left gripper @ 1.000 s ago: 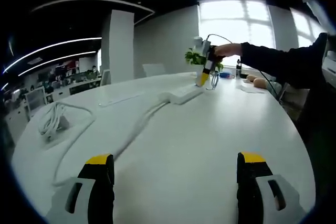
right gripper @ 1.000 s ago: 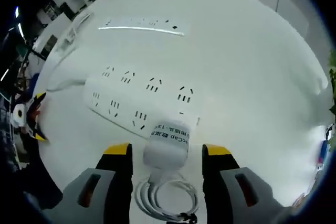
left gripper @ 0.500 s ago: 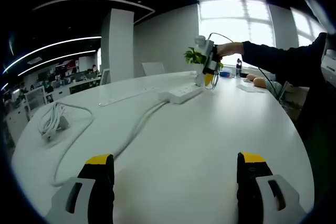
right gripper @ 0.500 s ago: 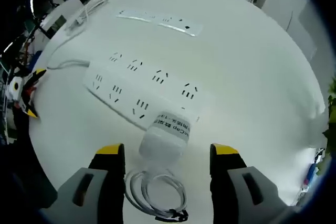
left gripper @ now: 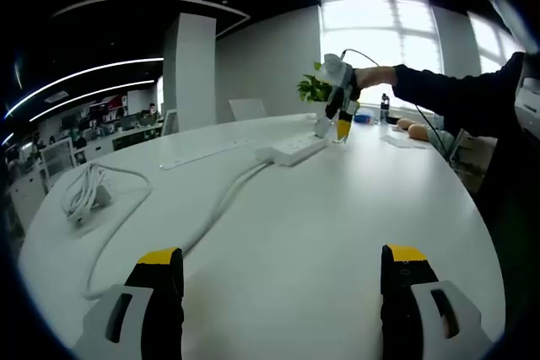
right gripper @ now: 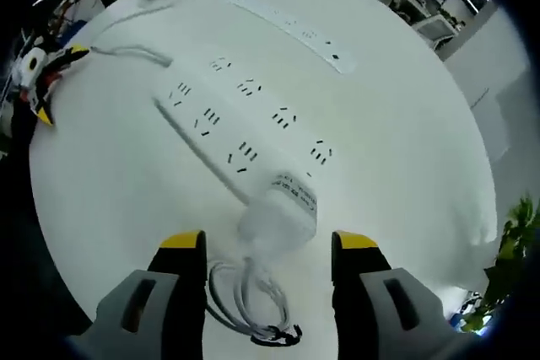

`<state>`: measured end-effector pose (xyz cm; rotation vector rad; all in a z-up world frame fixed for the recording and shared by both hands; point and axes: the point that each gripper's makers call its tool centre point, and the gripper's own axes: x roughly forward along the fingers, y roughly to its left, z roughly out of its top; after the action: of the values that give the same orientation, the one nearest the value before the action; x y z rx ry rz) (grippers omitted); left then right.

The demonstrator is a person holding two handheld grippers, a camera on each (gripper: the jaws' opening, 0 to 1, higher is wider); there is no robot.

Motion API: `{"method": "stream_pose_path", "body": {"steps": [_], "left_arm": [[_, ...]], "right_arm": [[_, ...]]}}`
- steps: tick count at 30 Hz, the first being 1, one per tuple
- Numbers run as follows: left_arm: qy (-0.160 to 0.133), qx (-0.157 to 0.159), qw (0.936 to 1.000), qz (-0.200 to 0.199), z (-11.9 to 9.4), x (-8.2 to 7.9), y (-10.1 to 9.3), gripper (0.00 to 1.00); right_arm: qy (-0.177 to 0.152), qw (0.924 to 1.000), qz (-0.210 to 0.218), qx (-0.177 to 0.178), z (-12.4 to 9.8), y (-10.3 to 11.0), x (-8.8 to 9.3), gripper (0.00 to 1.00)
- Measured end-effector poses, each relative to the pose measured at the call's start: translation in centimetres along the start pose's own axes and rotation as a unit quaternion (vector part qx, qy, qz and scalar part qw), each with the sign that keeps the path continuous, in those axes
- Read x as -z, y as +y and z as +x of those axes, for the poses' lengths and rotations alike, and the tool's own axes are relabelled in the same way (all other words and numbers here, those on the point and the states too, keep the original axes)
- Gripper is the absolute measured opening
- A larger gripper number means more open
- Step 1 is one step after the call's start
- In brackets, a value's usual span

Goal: Straighten the power strip on the desk, plug the charger into it

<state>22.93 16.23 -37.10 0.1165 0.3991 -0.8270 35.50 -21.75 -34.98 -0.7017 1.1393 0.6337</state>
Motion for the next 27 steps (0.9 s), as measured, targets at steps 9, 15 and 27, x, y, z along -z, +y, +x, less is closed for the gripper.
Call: {"method": "stream_pose_path", "body": {"steps": [9, 15, 27], "left_arm": [[0.0, -0.003, 1.0, 0.0, -0.1, 0.0, 0.0, 0.99], [0.001, -0.005, 1.0, 0.001, -0.1, 0.1, 0.0, 0.99], [0.004, -0.003, 1.0, 0.0, 0.0, 0.2, 0.0, 0.99]], "right_arm": [[0.002, 0.9973, -0.064, 0.036, 0.1, -0.9, -0.2, 0.6], [-0.019, 0.9924, -0.118, 0.031, -0.2, -0.4, -0.9, 0.58], [-0.025, 0.9832, -0.178, 0.032, -0.1, -0.7, -1.5, 0.58]]}}
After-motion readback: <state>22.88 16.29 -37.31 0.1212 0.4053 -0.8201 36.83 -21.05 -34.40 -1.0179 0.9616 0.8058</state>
